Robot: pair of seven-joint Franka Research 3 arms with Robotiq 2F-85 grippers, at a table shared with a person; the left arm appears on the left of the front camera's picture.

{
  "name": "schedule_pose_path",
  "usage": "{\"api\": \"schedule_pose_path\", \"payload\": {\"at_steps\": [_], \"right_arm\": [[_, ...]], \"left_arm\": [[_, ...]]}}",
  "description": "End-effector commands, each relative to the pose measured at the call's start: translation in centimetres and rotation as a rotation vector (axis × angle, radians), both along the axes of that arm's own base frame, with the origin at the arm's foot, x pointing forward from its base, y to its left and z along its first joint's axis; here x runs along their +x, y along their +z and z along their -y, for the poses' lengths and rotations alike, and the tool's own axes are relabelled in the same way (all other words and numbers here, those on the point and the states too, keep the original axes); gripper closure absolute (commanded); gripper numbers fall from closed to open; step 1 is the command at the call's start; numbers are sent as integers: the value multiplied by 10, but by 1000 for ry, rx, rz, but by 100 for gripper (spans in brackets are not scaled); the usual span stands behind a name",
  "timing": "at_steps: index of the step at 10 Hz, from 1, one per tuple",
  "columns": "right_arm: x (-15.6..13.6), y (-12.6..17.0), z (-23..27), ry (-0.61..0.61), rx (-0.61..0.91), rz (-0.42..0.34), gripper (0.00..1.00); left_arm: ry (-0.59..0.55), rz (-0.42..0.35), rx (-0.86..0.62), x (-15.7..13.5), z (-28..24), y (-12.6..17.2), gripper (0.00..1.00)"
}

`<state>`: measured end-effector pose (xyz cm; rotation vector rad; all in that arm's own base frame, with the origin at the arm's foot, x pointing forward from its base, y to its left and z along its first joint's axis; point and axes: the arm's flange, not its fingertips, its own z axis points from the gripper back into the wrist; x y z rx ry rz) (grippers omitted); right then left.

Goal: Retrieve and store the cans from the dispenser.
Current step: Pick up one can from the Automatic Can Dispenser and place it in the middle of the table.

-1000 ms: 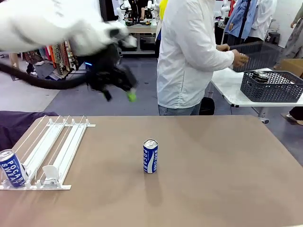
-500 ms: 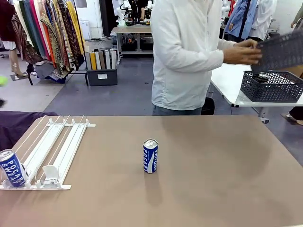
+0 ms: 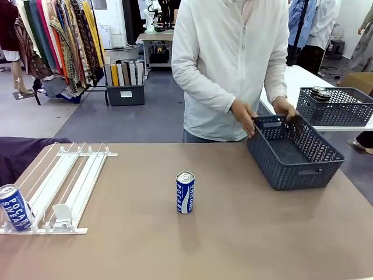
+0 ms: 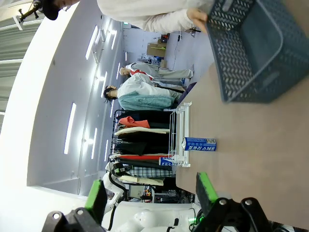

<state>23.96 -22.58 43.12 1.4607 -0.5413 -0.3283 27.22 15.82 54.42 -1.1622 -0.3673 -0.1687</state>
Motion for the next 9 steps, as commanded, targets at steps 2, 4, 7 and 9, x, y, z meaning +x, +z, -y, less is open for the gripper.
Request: {"api": "schedule_pose_path", "payload": {"at_steps": [2, 4, 7, 9], "right_arm": [[1, 2, 1, 0, -2, 28, 0], [1, 2, 1, 0, -2, 28, 0], [1, 2, 1, 0, -2, 28, 0], [1, 2, 1, 0, -2, 28, 0]], "left_arm": [[9, 41, -11, -7, 3, 13, 0], [9, 41, -11, -7, 3, 13, 0], [9, 41, -11, -7, 3, 13, 0], [9, 41, -11, -7, 3, 13, 0]]}}
